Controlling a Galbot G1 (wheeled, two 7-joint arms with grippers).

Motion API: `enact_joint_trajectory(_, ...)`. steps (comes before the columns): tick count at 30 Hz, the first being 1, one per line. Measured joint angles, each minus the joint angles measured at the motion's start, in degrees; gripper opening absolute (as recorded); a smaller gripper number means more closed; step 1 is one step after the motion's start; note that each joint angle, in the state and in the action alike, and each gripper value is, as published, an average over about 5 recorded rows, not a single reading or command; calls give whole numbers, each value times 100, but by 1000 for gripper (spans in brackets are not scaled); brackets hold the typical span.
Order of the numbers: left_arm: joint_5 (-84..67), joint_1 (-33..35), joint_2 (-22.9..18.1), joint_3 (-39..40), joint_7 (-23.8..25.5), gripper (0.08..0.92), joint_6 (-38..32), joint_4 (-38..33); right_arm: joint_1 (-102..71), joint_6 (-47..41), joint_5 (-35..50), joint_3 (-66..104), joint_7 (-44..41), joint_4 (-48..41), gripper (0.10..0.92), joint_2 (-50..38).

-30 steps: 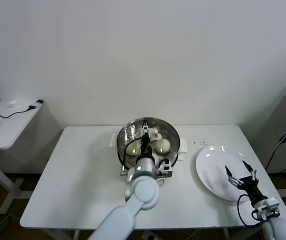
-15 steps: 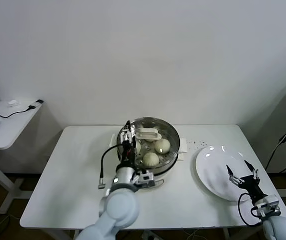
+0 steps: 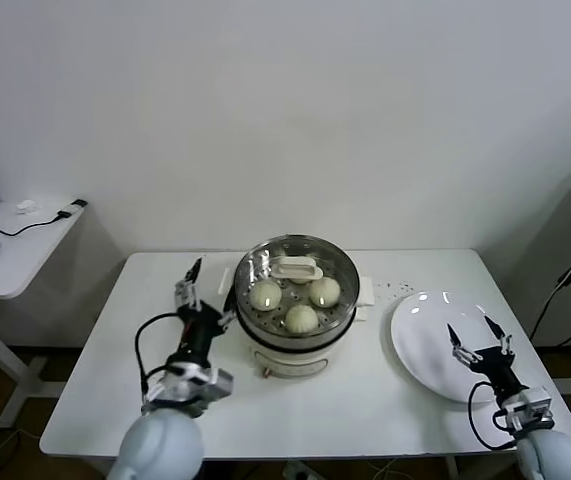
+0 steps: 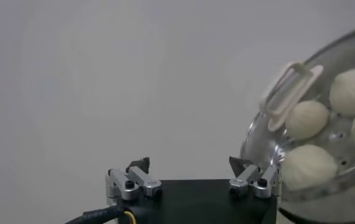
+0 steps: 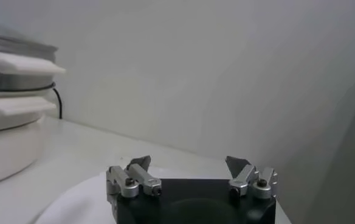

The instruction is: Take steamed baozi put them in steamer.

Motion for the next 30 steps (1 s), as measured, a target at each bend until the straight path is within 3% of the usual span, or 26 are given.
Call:
enact_joint_trajectory(12, -3017, 1123, -559, -1497, -556, 823, -1594, 217, -194, -173, -11, -53, 170, 448, 823, 100)
enact_joint_trajectory(30, -4064, 1646, -952, -2287, -185, 823, -2639, 649, -387, -310, 261, -16, 241, 787, 823, 159)
